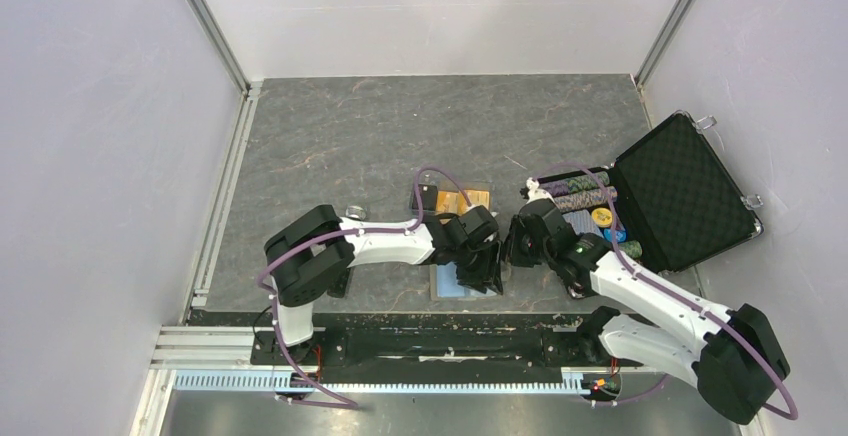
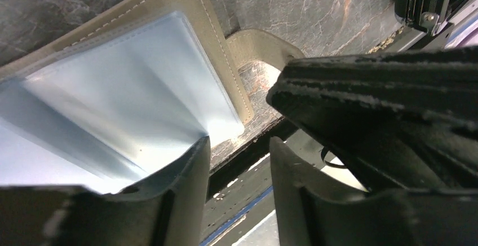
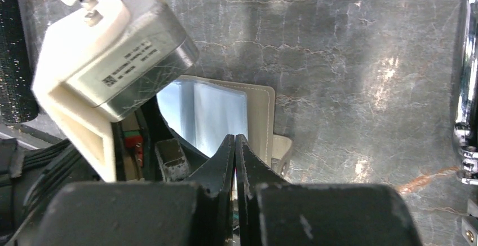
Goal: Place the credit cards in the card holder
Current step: Open the card holder at the corner of the board.
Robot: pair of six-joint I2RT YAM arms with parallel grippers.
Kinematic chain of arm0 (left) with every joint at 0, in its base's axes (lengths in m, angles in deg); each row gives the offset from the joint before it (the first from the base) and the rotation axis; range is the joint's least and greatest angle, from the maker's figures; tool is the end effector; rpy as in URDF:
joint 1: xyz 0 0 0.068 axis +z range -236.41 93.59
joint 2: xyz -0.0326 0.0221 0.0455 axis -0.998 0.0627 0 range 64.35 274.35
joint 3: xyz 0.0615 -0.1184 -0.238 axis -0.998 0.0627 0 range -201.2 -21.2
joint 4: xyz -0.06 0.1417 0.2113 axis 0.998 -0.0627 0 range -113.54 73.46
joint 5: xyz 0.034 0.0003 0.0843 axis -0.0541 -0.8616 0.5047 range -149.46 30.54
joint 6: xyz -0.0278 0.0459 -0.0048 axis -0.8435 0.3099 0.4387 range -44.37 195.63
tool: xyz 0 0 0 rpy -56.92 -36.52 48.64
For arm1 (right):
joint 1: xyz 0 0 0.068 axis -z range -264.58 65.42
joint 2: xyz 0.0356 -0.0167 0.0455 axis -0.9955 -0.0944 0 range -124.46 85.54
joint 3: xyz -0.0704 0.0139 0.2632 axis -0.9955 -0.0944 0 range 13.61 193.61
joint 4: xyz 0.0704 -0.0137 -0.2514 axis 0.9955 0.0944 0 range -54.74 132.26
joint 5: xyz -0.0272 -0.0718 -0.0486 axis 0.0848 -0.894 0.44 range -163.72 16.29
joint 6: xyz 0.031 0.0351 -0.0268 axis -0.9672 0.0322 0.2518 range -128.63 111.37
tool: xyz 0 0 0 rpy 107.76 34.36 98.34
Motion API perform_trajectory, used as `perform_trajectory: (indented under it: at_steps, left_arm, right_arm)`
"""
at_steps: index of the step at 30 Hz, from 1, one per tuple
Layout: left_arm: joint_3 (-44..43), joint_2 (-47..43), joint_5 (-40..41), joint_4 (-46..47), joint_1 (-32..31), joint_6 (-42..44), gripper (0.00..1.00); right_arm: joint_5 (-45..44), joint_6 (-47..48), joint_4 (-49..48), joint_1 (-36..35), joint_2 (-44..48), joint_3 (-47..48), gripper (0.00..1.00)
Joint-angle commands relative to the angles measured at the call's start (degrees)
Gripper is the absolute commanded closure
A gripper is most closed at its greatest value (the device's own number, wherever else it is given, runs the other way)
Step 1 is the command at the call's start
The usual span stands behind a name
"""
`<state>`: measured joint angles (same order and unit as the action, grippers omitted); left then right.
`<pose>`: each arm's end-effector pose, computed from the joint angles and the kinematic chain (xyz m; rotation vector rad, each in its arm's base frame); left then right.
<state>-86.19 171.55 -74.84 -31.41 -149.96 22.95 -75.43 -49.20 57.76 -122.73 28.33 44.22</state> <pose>0.1602 -0.3433 0.1547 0.3916 2.8891 -0.9386 0.1537 0.1194 0.1966 0.0671 2.5125 0.5652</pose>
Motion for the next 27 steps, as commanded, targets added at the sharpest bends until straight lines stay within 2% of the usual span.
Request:
perform_trajectory:
  at_steps: [1, 5, 7, 15, 20, 27]
  left_arm:
    - [0.64, -3.09, 2.14, 0.68, -0.48, -1.63, 0.58]
    - [2.86, -5.37, 3.08, 0.8, 0.08, -2.07, 0.84]
    - [3.52, -5.58, 3.33, 0.55, 0.21, -2.13, 0.92]
    - [5.76, -10.25, 5.29, 0.37, 1.11, -1.81, 0.92]
    - [7.98, -13.02, 5.31, -0.36, 4.53, -1.09, 0.9]
    - [6.1, -9.49, 5.67, -6.09, 5.91, 2.04, 0.9]
  right_arm:
    - [2.32, 0.22, -5.08, -0.26, -0.03, 0.1, 1.0]
    - [6.45, -1.36, -10.44, -0.26, -0.55, -2.98, 1.0]
    - [6.69, -1.78, -11.73, -0.25, -1.96, -4.16, 1.0]
    - [6.67, -2.17, -8.22, -0.26, -9.98, -4.55, 1.0]
    - [6.29, -2.31, -6.3, -0.26, -8.49, -4.99, 1.0]
    - [9.32, -6.27, -8.52, -0.59, -4.82, -8.39, 1.0]
